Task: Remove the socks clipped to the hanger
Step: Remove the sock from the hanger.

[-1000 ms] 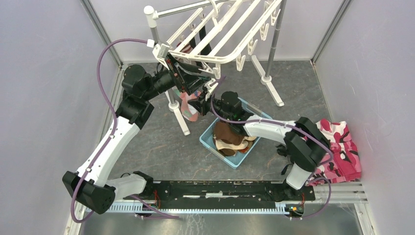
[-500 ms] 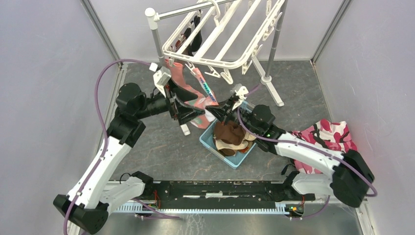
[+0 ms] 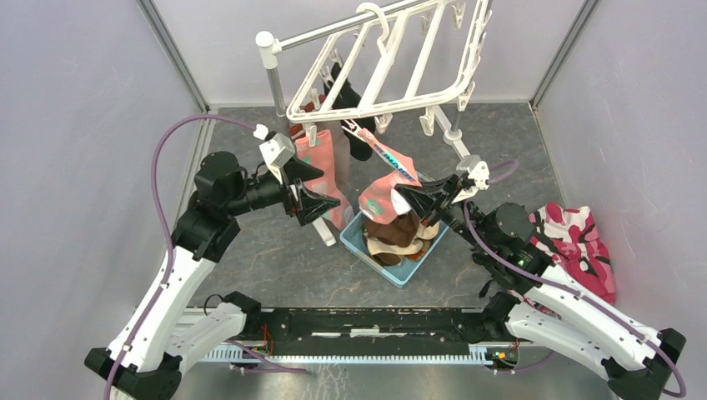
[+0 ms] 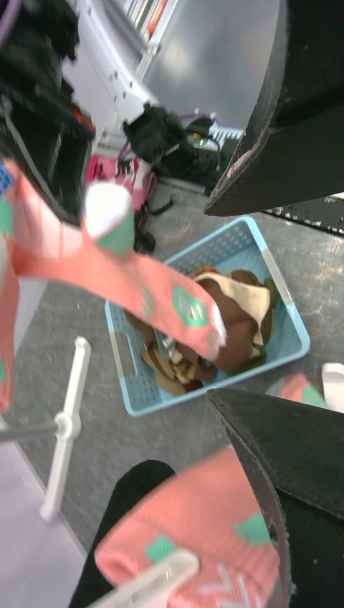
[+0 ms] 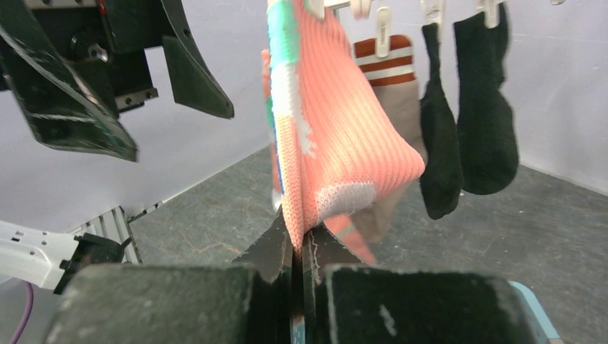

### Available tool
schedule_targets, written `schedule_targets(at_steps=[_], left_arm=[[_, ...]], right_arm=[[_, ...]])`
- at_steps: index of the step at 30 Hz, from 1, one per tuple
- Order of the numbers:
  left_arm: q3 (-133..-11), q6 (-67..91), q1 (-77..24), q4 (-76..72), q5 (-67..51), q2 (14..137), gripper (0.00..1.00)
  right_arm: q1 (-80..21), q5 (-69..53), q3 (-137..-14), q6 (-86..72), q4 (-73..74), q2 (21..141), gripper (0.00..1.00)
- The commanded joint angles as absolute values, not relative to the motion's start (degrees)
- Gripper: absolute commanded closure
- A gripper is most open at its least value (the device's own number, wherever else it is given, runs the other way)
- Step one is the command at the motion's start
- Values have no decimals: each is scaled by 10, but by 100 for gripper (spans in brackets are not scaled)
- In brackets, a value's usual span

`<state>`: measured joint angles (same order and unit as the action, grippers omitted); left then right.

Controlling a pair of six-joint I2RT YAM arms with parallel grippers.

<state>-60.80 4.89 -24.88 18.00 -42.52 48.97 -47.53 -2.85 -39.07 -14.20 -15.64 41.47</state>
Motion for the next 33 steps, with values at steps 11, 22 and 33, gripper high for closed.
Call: schedule_targets(at_steps=[11,22,33], left_arm=[[-666,24,-248,167,-246,499,11],[-733,91,-244,167,-402,507,0],[-661,131,-243,145,-403,497,0]], right_arm=[[-473,-25,-562,-156,-58,469,100],[-408,6,-669,-145,56,485,100],[-339,-183,-599,-235,14,520,100]])
